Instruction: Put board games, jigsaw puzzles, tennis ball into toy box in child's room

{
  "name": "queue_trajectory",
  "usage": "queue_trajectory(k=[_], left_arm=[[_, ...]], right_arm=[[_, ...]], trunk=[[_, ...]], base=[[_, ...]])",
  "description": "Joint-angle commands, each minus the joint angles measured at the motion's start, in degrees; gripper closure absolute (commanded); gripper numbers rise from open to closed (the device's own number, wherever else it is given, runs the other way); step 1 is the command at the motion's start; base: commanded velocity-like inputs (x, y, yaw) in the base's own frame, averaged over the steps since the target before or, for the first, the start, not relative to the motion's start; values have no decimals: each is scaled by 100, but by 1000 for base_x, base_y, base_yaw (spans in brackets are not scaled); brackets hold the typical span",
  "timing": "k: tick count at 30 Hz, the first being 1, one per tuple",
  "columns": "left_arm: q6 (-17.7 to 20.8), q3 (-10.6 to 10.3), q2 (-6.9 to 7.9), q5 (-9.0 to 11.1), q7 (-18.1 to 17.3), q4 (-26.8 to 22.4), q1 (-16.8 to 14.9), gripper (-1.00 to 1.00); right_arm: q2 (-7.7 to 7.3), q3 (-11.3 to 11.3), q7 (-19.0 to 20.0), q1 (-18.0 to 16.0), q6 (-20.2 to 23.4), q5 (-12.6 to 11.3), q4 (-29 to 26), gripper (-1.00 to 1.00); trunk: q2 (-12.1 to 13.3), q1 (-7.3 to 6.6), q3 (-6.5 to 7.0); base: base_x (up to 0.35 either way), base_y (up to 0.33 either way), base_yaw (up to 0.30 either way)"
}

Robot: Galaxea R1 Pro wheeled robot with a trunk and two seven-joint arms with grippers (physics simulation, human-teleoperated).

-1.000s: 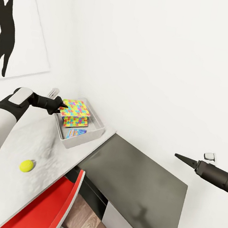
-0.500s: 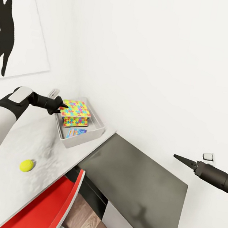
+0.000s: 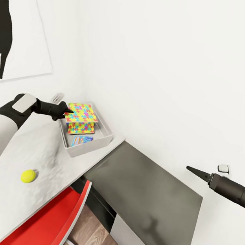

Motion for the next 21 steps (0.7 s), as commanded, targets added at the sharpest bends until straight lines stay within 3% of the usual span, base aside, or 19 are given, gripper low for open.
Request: queue_trajectory(k=[1,4,9,21], left_arm=[[3,-38,6,14,-9,-1,-6,100],[-194,-48,3,-179,-246,127,-4,100],[-436,-58,-6,-328,-434,315,-4,100],[-518,-57,-67,-378,-489,390,-66,100]], right_arm=[[-1,-5,33,-6,25,23,-1,-100],[2,0,33,-4,25,23,-2,-100],[3,4,33,-3,25,23,-3,-100],[4,5,33,-3,25,23,-8,-100]], trunk=[[-12,3,-20],[-12,3,-48],[-12,3,-94],[-12,3,-206]], base=[[0,0,0],[0,0,0],[0,0,0],[0,0,0]])
